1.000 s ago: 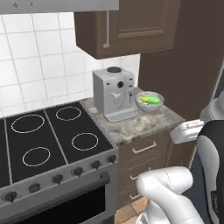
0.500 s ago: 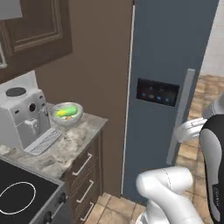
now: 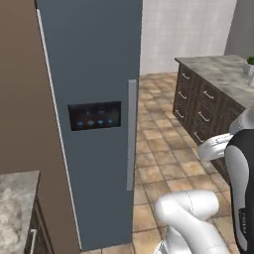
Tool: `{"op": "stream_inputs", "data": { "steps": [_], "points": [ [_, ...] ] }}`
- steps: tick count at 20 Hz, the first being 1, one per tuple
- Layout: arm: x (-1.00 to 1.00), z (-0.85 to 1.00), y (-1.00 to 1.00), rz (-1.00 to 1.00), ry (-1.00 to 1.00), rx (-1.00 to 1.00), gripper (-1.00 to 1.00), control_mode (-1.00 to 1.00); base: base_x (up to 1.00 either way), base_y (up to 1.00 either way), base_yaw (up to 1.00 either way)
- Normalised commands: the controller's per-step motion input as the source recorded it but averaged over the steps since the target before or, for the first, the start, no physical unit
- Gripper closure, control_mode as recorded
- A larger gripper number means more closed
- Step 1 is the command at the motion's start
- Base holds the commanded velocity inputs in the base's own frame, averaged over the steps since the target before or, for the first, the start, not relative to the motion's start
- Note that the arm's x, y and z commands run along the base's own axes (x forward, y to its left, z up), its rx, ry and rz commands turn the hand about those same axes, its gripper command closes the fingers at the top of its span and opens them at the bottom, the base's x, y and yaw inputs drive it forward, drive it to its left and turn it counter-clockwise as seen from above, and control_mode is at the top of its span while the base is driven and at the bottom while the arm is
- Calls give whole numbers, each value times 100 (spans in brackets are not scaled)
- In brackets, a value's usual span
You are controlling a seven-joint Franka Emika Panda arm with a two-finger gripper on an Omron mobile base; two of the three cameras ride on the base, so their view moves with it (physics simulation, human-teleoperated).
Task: Take the mango, corn, and mango from the freezer and place them in the bowl on the counter.
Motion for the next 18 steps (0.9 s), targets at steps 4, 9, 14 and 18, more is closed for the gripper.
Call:
{"op": "stream_inputs", "data": {
  "steps": [4,9,14,18],
  "points": [
    [0,0,0,0,0,0,-100,100,13,-31,-69],
    [0,0,0,0,0,0,-100,100,68,-68,-4],
    [0,0,0,0,0,0,-100,100,93,-70,5],
    [0,0,0,0,0,0,-100,100,99,-44,15]
  ]
}}
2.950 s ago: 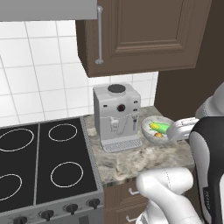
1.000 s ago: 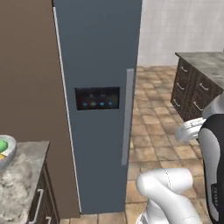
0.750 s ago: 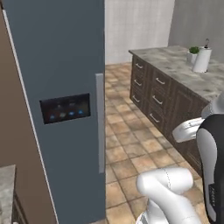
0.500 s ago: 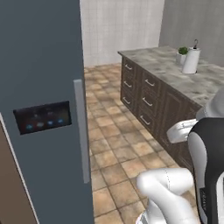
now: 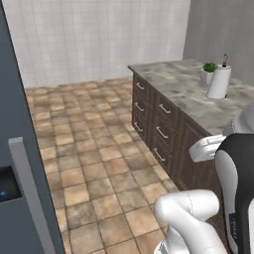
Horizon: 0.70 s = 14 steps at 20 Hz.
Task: Take the mango, corn, and mango from the freezer and place them in the bowl on the counter.
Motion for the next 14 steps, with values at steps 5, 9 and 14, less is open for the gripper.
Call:
{"op": "stream_inputs", "data": {
  "steps": [5,9,14],
  "points": [
    [0,0,0,0,0,0,-100,100,100,-22,48],
    [0,0,0,0,0,0,-100,100,100,-14,75],
    [0,0,0,0,0,0,-100,100,100,-19,75]
  ]
}}
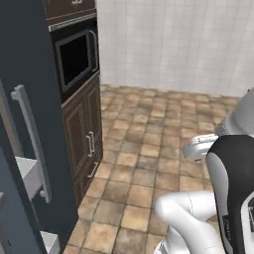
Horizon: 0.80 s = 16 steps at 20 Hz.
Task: Take the mango, corn, and mango from the freezer and place them in the bowl on the counter.
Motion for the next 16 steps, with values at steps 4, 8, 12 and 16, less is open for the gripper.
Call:
{"op": "stream_inputs", "data": {
  "steps": [4,8,12,16],
  "points": [
    [0,0,0,0,0,0,-100,100,100,-23,75],
    [0,0,0,0,0,0,-100,100,96,-29,76],
    [0,0,0,0,0,0,-100,100,80,-18,68],
    [0,0,0,0,0,0,-100,100,42,8,49]
  ]
}}
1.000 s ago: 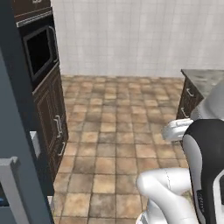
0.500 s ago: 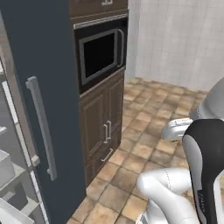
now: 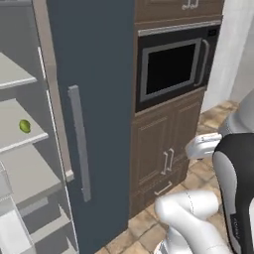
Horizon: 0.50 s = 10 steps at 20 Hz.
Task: Take the mango, corn, and mango from the freezer and place them in the bowl on the counter.
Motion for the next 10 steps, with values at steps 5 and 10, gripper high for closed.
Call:
{"op": "stream_inputs", "data": {
  "steps": [5,10],
  "points": [
    [0,0,0,0,0,0,-100,100,0,72,20],
    [0,0,0,0,0,0,-100,100,8,86,17]
  ]
}}
